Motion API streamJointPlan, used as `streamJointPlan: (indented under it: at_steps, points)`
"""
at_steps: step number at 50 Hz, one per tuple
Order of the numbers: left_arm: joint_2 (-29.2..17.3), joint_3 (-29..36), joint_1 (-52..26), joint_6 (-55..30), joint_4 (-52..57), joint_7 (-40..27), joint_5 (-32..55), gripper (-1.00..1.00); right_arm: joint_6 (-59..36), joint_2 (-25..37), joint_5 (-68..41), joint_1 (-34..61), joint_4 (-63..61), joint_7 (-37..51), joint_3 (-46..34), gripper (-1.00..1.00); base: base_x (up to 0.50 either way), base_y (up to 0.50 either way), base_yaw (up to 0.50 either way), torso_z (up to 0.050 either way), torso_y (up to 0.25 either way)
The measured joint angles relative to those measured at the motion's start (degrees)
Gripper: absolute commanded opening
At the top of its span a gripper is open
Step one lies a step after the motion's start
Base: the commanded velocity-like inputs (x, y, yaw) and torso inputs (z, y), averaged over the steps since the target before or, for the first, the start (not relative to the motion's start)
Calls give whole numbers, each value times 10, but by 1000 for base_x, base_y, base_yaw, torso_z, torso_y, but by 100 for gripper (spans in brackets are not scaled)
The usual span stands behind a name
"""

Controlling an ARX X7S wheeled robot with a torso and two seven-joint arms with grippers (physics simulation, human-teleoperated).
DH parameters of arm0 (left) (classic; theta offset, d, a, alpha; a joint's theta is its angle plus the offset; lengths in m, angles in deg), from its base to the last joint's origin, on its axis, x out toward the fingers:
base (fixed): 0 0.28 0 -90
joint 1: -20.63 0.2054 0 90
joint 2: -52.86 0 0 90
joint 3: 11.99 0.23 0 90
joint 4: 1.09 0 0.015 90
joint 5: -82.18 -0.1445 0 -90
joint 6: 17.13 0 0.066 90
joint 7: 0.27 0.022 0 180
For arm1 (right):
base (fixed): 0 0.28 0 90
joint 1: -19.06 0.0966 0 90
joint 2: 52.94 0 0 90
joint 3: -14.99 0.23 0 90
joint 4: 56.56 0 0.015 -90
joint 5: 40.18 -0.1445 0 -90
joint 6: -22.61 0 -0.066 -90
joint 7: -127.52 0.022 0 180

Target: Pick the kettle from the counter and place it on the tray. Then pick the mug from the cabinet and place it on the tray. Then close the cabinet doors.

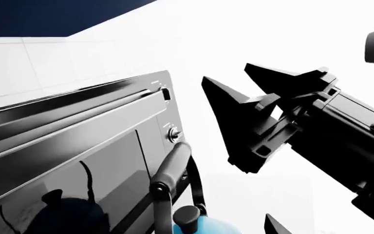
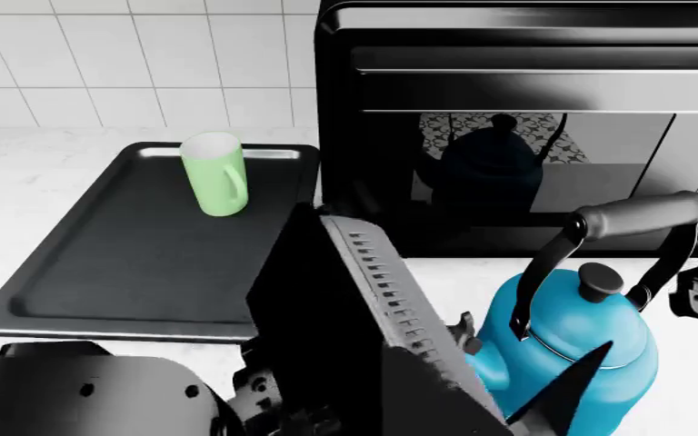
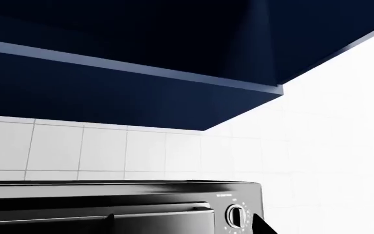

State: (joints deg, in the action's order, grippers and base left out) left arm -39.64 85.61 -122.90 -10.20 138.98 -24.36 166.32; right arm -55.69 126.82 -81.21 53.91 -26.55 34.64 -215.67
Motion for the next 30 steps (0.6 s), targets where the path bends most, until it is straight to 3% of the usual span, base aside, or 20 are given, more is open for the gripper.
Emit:
streamJointPlan:
  at_steps: [14, 30]
  points:
    - [4, 113, -35, 83, -87, 85, -163, 100, 7, 2, 17, -21, 0, 19, -1, 100, 0, 0, 0, 0, 0]
    - [15, 212, -72, 171, -182, 105, -227, 100, 17, 2, 24, -38, 7, 27, 0, 100, 0, 0, 0, 0, 0]
